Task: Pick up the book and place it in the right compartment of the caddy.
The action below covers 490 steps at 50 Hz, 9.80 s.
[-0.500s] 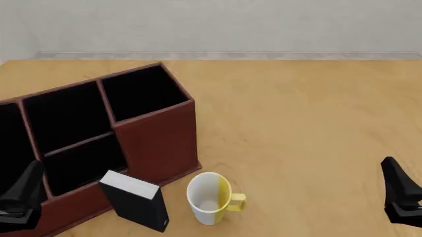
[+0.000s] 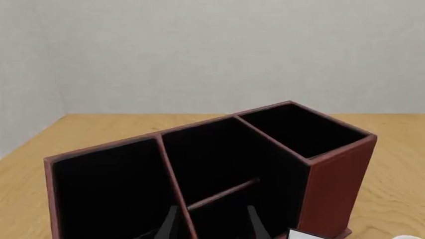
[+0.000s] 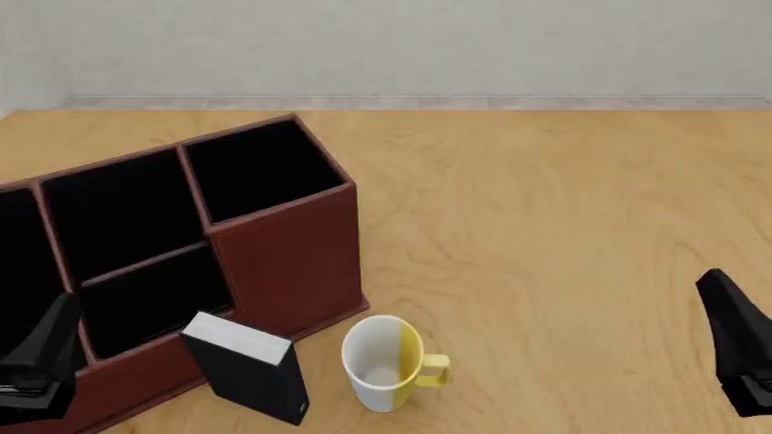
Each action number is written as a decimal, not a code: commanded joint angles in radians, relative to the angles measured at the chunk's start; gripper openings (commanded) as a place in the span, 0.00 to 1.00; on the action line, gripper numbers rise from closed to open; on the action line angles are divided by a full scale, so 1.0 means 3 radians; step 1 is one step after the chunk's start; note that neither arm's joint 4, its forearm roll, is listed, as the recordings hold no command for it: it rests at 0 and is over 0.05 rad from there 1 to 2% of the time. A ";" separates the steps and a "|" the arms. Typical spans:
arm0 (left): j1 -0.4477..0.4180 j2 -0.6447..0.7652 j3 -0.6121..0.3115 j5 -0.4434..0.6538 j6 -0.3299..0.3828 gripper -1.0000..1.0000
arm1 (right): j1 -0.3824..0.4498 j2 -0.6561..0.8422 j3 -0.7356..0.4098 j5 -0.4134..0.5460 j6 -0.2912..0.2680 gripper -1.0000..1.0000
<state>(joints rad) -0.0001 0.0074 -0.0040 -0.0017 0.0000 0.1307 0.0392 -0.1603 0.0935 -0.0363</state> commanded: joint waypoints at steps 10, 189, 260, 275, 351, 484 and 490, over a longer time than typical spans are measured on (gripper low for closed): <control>-0.0001 0.0002 -0.0001 0.0000 0.0000 1.00 | 0.1084 0.1125 -0.0480 -0.0385 -0.0193 1.00; 0.0000 0.0002 -0.0001 0.0000 -0.0001 1.00 | 0.3317 0.5569 -0.1984 -0.1600 -0.0166 1.00; 0.0000 0.0002 -0.0001 0.0000 0.0000 1.00 | 0.3860 0.4382 -0.1818 -0.1004 -0.0232 0.00; 0.0000 0.0002 -0.0001 0.0000 0.0000 1.00 | 0.3838 0.4072 -0.1888 -0.0605 -0.0334 0.00; 0.0000 0.0001 -0.0001 0.0000 0.0000 1.00 | 0.2940 0.3949 -0.4325 0.1037 0.0206 0.00; 0.0000 0.0001 -0.0001 0.0000 0.0000 1.00 | 0.2448 0.5941 -0.4672 0.0399 0.0487 0.00; 0.0000 0.0001 -0.0001 0.0000 0.0000 1.00 | 0.2425 0.5959 -0.4579 0.0327 0.0512 0.00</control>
<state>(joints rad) -0.0001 0.0079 -0.0043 -0.0019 0.0001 0.8653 1.8244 -1.5587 0.2256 0.0941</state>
